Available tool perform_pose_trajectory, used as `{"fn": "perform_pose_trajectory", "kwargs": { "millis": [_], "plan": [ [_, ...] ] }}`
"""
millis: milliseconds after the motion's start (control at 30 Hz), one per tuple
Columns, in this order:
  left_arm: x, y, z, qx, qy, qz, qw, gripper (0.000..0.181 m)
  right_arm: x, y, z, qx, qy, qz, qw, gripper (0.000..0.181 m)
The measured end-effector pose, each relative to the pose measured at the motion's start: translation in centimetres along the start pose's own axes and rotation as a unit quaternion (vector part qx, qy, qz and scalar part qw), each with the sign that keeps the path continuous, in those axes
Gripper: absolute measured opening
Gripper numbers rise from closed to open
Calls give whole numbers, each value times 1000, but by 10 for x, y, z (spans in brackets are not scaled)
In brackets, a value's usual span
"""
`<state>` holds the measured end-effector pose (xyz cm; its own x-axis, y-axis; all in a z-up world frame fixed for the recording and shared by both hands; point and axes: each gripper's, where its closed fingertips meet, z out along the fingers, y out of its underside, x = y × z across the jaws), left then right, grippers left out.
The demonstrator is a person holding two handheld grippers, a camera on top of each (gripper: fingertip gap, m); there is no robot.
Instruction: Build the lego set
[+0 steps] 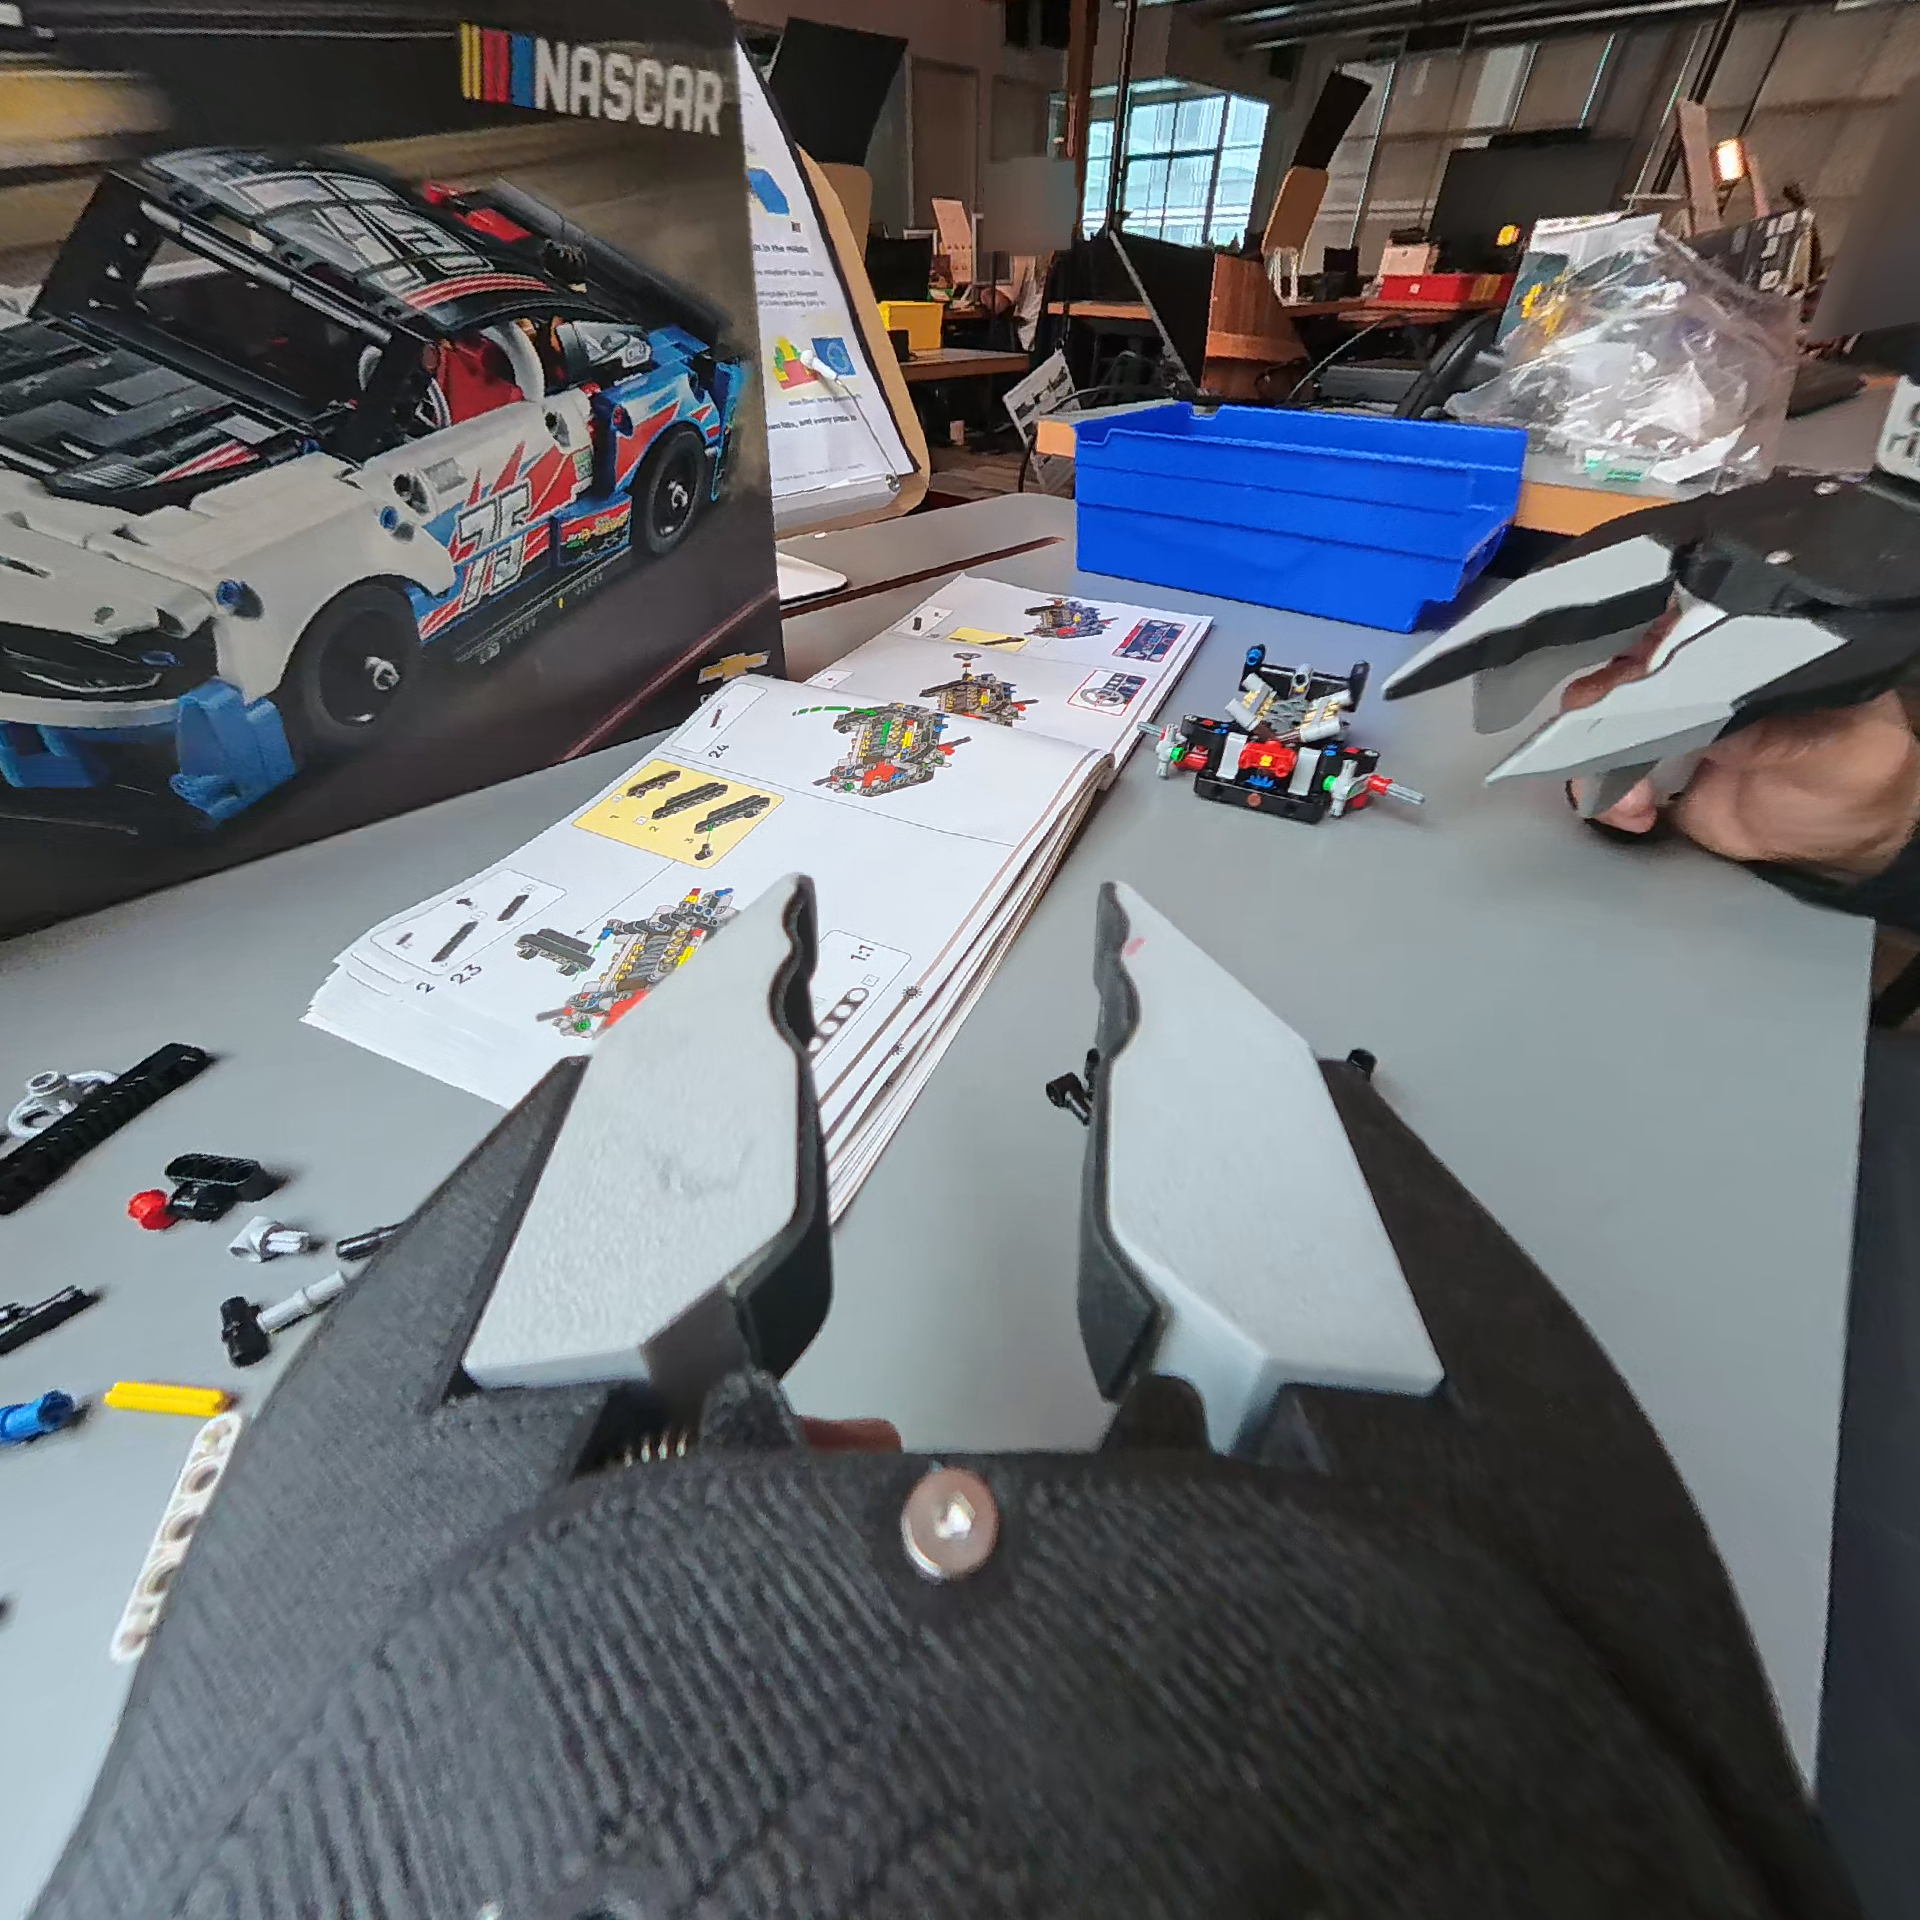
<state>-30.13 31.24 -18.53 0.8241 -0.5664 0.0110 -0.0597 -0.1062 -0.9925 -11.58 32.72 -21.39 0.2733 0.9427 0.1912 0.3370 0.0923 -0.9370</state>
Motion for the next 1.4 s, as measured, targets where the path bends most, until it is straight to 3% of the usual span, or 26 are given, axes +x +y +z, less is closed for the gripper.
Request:
{"fn": "perform_pose_trajectory", "kwargs": {
  "millis": [33,467,1167,1400],
  "plan": [
    [-1,0,0,0,3,-8,1000,51,-1,-1,4,-1,-6,-1,1000,44],
    [2,7,3,-25,19,-19,999,49,-23,-17,70,-11,-101,8,995,38],
    [-2,5,2,-17,15,-31,999,48,-12,-20,62,-1,-88,19,996,36],
    [-1,4,2,-16,14,-28,999,49,-7,-18,62,-4,-73,16,997,43]
  ]
}}
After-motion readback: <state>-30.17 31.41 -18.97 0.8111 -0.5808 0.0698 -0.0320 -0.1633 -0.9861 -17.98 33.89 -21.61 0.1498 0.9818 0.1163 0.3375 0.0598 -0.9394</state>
